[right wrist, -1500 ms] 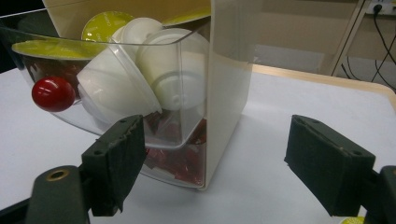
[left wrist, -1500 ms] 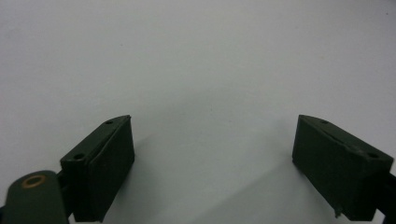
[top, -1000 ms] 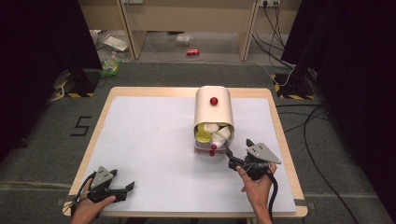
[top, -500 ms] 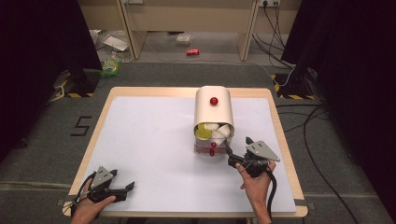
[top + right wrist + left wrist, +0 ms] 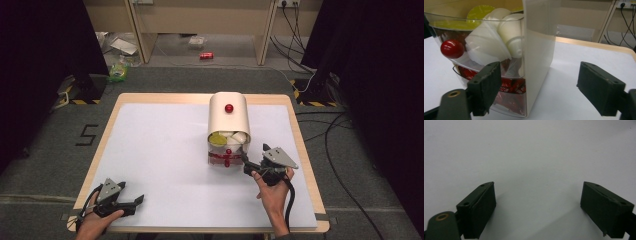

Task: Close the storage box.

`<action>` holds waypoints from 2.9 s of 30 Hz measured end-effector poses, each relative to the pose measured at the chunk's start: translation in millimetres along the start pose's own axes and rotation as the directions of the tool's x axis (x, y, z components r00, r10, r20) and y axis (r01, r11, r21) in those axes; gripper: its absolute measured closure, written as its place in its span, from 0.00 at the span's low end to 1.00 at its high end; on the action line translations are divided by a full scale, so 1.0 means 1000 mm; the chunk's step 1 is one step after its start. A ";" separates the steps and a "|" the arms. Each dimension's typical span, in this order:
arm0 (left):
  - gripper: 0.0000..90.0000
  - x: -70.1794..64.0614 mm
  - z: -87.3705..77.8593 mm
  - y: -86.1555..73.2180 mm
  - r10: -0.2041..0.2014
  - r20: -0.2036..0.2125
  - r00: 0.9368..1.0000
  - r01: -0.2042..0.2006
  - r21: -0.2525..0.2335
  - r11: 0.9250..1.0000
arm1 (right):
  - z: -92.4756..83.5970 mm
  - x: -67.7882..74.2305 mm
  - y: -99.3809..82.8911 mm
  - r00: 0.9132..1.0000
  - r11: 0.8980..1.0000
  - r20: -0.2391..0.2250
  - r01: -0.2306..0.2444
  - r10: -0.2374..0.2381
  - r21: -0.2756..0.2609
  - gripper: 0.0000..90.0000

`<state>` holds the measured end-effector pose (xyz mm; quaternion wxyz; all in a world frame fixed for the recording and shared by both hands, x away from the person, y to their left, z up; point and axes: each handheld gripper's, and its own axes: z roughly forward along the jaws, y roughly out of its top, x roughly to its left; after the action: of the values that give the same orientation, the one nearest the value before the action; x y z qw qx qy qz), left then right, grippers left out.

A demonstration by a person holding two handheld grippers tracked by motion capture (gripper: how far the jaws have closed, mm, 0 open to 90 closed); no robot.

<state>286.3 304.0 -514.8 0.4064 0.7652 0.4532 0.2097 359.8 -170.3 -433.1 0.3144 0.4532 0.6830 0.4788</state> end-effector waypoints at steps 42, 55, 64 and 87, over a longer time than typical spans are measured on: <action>0.14 0.000 0.000 0.000 -0.002 0.001 1.000 0.002 -0.001 1.000 | -0.019 -0.015 -0.003 1.000 0.999 -0.001 -0.017 0.017 -0.038 0.25; 0.14 0.000 0.000 0.000 -0.003 0.002 1.000 0.003 -0.001 1.000 | -0.024 -0.019 -0.002 1.000 0.999 0.010 -0.021 0.022 -0.050 0.26; 0.14 0.000 0.000 0.000 -0.002 0.002 1.000 0.002 -0.002 1.000 | -0.034 -0.025 -0.002 0.999 0.998 0.017 -0.028 0.029 -0.053 0.26; 0.14 0.000 0.000 0.000 -0.003 0.003 1.000 0.003 -0.003 1.000 | -0.061 -0.031 -0.015 0.998 0.998 0.000 -0.055 0.055 -0.001 0.19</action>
<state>286.1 304.6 -515.0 0.4087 0.7641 0.4534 0.2087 314.1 -223.6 -426.3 0.3015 0.4716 0.6699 0.4877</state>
